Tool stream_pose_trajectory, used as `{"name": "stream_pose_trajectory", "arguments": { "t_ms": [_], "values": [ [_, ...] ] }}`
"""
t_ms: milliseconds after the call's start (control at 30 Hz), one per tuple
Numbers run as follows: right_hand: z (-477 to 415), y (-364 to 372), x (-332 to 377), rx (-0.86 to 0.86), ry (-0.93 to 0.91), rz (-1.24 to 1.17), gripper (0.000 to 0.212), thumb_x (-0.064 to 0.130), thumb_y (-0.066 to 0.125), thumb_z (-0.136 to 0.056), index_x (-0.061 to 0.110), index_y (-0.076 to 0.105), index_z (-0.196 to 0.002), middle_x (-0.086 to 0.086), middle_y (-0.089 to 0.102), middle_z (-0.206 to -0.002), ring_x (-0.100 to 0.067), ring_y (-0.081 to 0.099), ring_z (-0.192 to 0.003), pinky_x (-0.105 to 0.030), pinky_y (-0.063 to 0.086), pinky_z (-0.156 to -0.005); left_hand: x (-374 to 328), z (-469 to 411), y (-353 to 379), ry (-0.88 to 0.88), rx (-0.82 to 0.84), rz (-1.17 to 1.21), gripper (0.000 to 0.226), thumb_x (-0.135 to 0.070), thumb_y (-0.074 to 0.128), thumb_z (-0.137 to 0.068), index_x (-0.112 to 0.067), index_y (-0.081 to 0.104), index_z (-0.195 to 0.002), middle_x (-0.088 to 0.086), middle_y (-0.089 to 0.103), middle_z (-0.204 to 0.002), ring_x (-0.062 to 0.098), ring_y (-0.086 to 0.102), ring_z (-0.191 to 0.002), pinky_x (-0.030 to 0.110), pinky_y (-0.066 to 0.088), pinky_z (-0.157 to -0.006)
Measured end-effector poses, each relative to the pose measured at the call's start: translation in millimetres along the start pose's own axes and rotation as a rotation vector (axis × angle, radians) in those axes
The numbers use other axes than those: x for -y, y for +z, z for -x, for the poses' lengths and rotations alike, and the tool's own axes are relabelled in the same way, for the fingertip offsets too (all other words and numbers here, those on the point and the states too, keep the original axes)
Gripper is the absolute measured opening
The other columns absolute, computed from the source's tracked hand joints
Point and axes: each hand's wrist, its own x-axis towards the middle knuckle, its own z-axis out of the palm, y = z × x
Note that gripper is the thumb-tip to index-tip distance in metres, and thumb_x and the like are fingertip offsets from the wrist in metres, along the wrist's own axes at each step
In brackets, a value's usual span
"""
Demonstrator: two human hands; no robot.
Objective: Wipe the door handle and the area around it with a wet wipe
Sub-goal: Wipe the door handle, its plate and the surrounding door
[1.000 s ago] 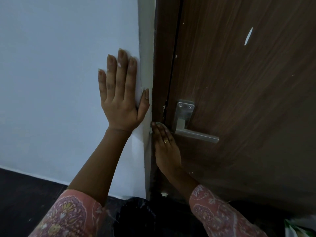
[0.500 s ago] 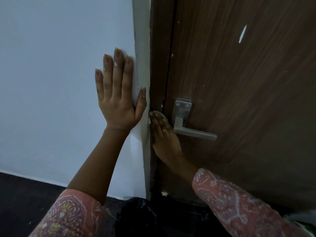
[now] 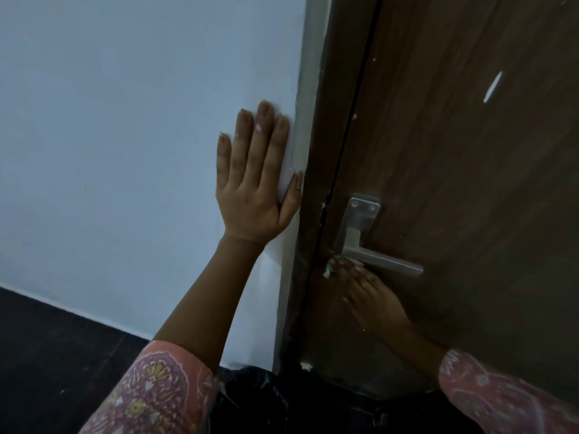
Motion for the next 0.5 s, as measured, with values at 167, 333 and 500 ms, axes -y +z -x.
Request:
{"name": "stream_pose_trajectory", "arguments": {
  "t_ms": [167, 333, 500],
  "values": [
    [-45, -13, 11, -0.075, -0.243, 0.185, 0.058, 0.037, 0.031, -0.097, 0.002, 0.026, -0.144, -0.023, 0.009, -0.152, -0.043, -0.003, -0.139, -0.05, -0.011, -0.114, 1, 0, 0, -0.007, 0.016, 0.014, 0.068, -0.037, 0.038, -0.092, -0.023, -0.001, -0.146, -0.011, -0.012, -0.153, 0.013, -0.003, -0.142, 0.037, 0.006, -0.118],
    [-38, -11, -15, 0.021, -0.053, 0.14, 0.075, 0.043, 0.031, -0.094, 0.006, -0.009, -0.146, -0.022, -0.016, -0.151, -0.037, -0.022, -0.138, -0.037, -0.018, -0.112, 2, 0, -1, -0.008, 0.023, -0.001, 0.068, -0.037, 0.038, -0.092, -0.022, 0.0, -0.147, -0.01, -0.011, -0.153, 0.014, -0.002, -0.142, 0.037, 0.006, -0.118],
    [-5, 19, -6, -0.184, -0.173, 0.172, 0.066, 0.034, 0.03, -0.095, 0.001, 0.005, -0.147, -0.018, 0.004, -0.155, -0.036, -0.009, -0.142, -0.048, -0.019, -0.113, 0, 0, -1, -0.012, 0.007, -0.001, 0.067, -0.037, 0.037, -0.092, -0.022, 0.001, -0.147, -0.01, -0.009, -0.154, 0.014, -0.001, -0.143, 0.038, 0.008, -0.117]
  ]
}}
